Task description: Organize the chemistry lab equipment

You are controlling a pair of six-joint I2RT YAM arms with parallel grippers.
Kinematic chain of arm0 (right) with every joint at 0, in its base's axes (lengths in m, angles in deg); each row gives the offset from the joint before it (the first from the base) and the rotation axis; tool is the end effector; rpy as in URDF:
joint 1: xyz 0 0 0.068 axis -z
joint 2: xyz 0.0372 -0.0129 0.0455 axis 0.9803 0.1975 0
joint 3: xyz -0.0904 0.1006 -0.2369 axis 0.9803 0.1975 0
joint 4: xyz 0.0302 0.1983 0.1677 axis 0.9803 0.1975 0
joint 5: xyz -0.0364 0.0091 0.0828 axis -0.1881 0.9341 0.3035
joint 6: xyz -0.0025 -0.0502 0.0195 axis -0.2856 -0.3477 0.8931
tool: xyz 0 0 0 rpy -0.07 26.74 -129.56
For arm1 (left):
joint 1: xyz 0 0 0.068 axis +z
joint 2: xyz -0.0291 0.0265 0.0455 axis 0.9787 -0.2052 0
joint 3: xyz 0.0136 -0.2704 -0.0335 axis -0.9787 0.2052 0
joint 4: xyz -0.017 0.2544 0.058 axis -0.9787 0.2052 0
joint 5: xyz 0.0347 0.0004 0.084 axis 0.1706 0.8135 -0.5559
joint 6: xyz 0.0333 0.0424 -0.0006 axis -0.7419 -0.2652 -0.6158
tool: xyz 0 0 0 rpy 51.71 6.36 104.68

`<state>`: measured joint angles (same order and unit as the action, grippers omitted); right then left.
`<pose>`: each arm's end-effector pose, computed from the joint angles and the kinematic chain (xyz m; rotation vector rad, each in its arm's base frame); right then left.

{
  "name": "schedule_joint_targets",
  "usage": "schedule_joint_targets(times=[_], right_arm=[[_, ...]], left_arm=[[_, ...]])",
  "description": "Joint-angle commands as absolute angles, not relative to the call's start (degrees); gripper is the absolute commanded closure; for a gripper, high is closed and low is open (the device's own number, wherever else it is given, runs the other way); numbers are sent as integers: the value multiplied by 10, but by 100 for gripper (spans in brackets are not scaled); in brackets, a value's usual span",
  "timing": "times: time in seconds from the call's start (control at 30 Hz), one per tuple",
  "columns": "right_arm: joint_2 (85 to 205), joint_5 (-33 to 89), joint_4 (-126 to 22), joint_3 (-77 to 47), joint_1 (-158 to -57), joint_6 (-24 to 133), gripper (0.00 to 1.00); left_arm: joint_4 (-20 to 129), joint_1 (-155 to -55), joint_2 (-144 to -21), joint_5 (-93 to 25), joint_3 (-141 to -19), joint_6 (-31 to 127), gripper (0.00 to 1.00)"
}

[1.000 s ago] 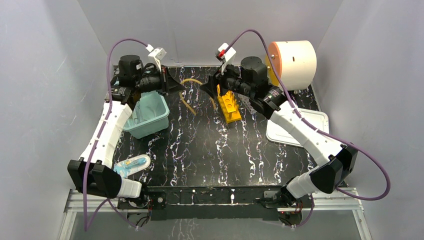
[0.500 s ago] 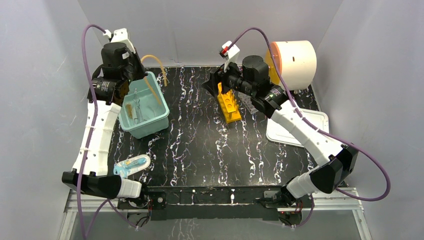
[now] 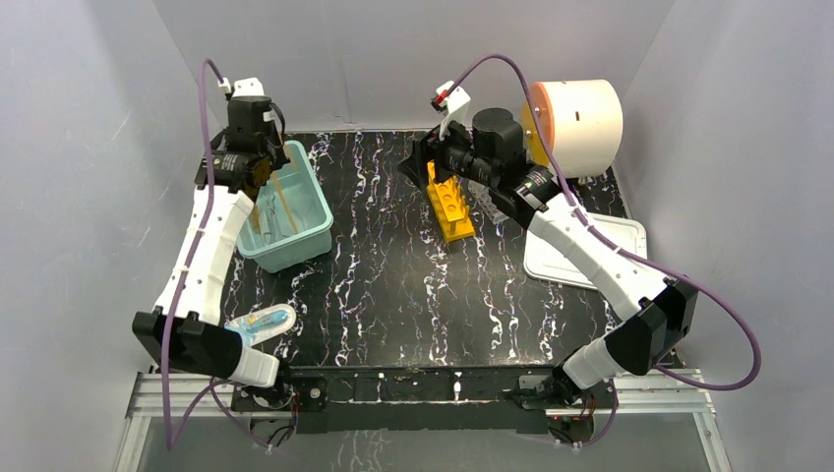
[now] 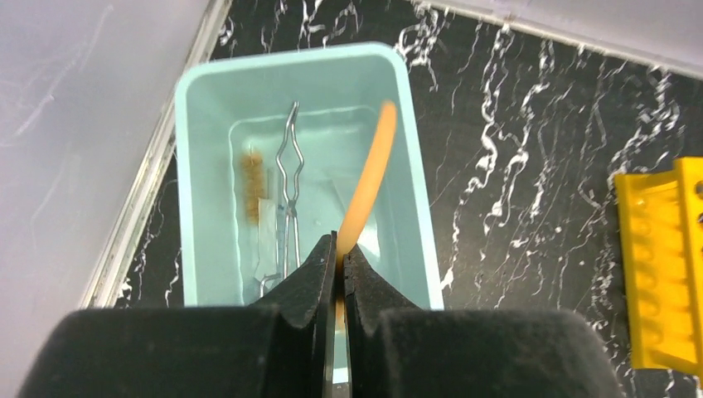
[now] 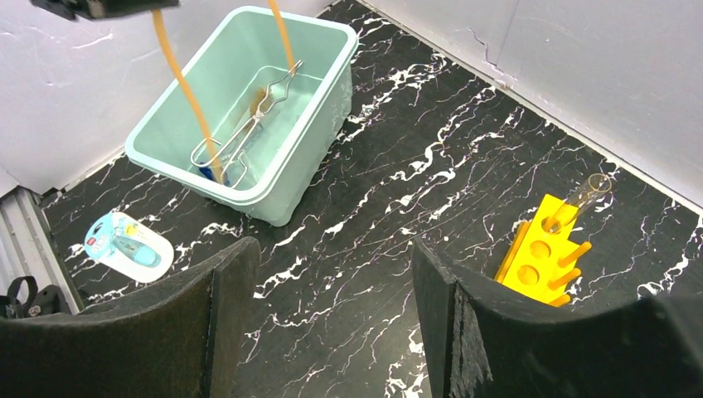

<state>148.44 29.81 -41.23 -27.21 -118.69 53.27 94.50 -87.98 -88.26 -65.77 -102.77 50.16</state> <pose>0.2598 0.2263 0.4359 -0.6409 1.6367 0.7272 0.2973 -0.0369 0.4489 -0.3229 1.9250 0.1418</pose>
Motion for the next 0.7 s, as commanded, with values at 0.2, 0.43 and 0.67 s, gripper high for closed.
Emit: schedule_joint_targets(times=[0.2,0.43,0.67], right_arm=[[1478,293,-437,-281,-1178,548,24],[1478,294,-437,-275,-1175,553,24],[1482,291,-441,-272,-1172,563,24]], left_arm=[[931,-803,-936,-511,-962,529,100],[884,-687,-963,-336,-896,551,98],[906,-675,-988,-499,-932,572,49]])
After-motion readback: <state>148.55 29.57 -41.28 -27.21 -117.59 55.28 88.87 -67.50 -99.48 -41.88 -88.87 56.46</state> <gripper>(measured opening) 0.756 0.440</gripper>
